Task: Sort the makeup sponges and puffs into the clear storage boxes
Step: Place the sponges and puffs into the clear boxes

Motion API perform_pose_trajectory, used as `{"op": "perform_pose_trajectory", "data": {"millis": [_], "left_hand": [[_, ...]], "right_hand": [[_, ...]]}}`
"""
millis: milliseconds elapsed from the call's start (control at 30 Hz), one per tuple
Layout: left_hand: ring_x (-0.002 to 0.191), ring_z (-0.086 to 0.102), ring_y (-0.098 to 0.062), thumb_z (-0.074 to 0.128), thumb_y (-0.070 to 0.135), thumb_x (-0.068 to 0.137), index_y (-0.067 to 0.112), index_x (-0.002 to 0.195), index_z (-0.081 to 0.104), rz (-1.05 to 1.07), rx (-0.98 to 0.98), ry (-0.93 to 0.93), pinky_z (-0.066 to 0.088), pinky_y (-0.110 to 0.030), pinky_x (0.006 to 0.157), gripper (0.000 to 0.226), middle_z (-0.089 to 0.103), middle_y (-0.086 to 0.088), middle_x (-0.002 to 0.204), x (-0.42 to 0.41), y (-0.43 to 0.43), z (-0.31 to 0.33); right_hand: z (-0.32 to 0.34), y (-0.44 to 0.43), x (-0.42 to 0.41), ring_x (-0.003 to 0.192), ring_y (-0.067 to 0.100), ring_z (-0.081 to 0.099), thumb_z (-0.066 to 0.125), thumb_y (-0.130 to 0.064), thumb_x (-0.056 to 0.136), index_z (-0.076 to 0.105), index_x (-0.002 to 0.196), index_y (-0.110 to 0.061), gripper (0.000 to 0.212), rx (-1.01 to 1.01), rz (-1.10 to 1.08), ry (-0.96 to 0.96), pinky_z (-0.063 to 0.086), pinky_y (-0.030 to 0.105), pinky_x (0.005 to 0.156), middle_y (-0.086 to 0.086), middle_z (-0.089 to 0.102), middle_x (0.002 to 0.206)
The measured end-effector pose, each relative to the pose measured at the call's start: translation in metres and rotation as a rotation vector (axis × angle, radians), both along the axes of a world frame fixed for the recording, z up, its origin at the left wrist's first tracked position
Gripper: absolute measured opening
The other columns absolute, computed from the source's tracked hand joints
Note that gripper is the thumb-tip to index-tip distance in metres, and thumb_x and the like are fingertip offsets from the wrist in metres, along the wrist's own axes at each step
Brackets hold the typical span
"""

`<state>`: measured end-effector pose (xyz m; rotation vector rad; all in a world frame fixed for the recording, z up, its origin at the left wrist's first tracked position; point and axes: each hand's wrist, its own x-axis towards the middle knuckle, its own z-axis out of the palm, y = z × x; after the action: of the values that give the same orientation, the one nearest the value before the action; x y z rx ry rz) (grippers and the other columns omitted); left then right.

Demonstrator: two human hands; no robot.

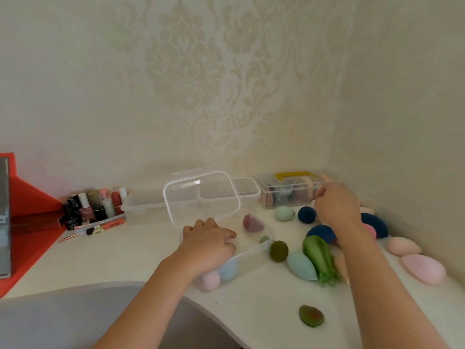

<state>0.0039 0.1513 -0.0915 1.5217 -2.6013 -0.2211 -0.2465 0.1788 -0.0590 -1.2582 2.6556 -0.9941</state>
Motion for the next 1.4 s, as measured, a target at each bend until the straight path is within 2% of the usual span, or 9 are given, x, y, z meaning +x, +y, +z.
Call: {"op": "perform_pose_trajectory", "data": {"millis": [100, 233, 400, 533, 667, 867, 1067, 1200, 1400], "left_hand": [[0.119, 0.035, -0.017, 0.031, 0.038, 0.095, 0.047, 0.133, 0.044, -0.006, -0.013, 0.003, 0.023, -0.032, 0.096, 0.041, 0.041, 0.004, 0.128, 0.0, 0.0, -0.001], [0.117, 0.034, -0.013, 0.033, 0.038, 0.094, 0.045, 0.131, 0.046, -0.009, -0.019, 0.025, 0.022, -0.029, 0.096, 0.04, 0.038, 0.006, 0.124, 0.0, -0.001, -0.001], [0.117, 0.034, -0.012, 0.037, 0.037, 0.093, 0.045, 0.127, 0.05, -0.012, -0.035, 0.07, 0.023, -0.027, 0.096, 0.038, 0.033, 0.008, 0.123, 0.002, -0.002, -0.004], [0.123, 0.031, -0.014, 0.038, 0.037, 0.093, 0.043, 0.128, 0.05, -0.011, -0.031, 0.071, 0.023, -0.029, 0.101, 0.038, 0.03, 0.007, 0.133, 0.002, -0.003, -0.004], [0.123, 0.031, -0.015, 0.038, 0.037, 0.092, 0.041, 0.129, 0.05, -0.012, -0.024, 0.066, 0.023, -0.03, 0.101, 0.039, 0.03, 0.006, 0.134, 0.002, -0.002, -0.004], [0.123, 0.03, -0.015, 0.039, 0.041, 0.092, 0.042, 0.129, 0.05, -0.009, -0.03, 0.044, 0.024, -0.031, 0.098, 0.039, 0.031, 0.006, 0.134, 0.001, -0.002, -0.003], [0.119, 0.034, -0.018, 0.039, 0.043, 0.092, 0.03, 0.117, 0.058, -0.006, -0.057, 0.01, 0.026, -0.031, 0.091, 0.034, 0.034, 0.004, 0.133, 0.001, -0.001, -0.003], [0.123, 0.03, -0.016, 0.04, 0.044, 0.092, 0.043, 0.126, 0.051, -0.022, -0.052, 0.03, 0.026, -0.032, 0.097, 0.036, 0.033, 0.004, 0.133, 0.001, -0.001, -0.003], [0.125, 0.031, -0.012, 0.05, 0.036, 0.087, 0.033, 0.126, 0.052, -0.05, -0.083, 0.145, 0.028, -0.029, 0.098, 0.039, 0.038, 0.009, 0.133, 0.002, -0.001, -0.003]], "right_hand": [[-0.018, 0.001, -0.032, 0.102, 0.034, 0.055, 0.046, -0.023, 0.092, 0.056, 0.108, -0.003, 0.028, 0.264, -0.11, -0.069, 0.048, 0.042, 0.088, 0.018, 0.058, 0.11], [-0.032, -0.008, -0.04, 0.111, 0.038, 0.048, 0.045, -0.043, 0.088, 0.042, 0.092, -0.014, 0.03, 0.257, -0.13, -0.224, 0.047, 0.051, 0.09, 0.019, 0.046, 0.12], [-0.038, -0.022, -0.049, 0.121, 0.043, 0.033, 0.041, -0.042, 0.083, 0.04, 0.111, -0.022, 0.035, 0.336, -0.04, -0.151, 0.044, 0.054, 0.092, 0.017, 0.028, 0.126], [-0.021, -0.01, -0.038, 0.109, 0.034, 0.049, 0.055, -0.03, 0.085, 0.051, 0.104, -0.008, 0.029, 0.343, -0.093, -0.069, 0.046, 0.039, 0.085, 0.019, 0.052, 0.118], [0.006, 0.006, -0.006, 0.097, 0.024, 0.06, 0.057, -0.031, 0.092, 0.06, 0.116, -0.011, 0.031, 0.006, 0.225, -0.135, 0.047, 0.036, 0.084, 0.007, 0.064, 0.113], [0.013, 0.008, 0.066, 0.092, 0.014, 0.063, 0.062, -0.023, 0.09, 0.062, 0.113, -0.024, 0.023, 0.064, 0.86, -0.322, 0.051, 0.027, 0.085, -0.003, 0.064, 0.107], [-0.003, 0.003, 0.085, 0.096, 0.012, 0.062, 0.07, -0.019, 0.082, 0.066, 0.103, -0.02, 0.022, 0.219, 0.95, -0.11, 0.05, 0.026, 0.086, -0.005, 0.067, 0.103], [-0.012, -0.004, 0.097, 0.09, 0.014, 0.061, 0.073, -0.018, 0.079, 0.067, 0.097, -0.019, 0.019, 0.263, 0.88, 0.08, 0.05, 0.026, 0.081, -0.003, 0.066, 0.098], [-0.014, -0.007, 0.101, 0.081, 0.011, 0.055, 0.076, -0.019, 0.075, 0.066, 0.096, -0.016, 0.024, 0.252, 0.857, 0.109, 0.04, 0.016, 0.064, -0.005, 0.061, 0.09]]}}
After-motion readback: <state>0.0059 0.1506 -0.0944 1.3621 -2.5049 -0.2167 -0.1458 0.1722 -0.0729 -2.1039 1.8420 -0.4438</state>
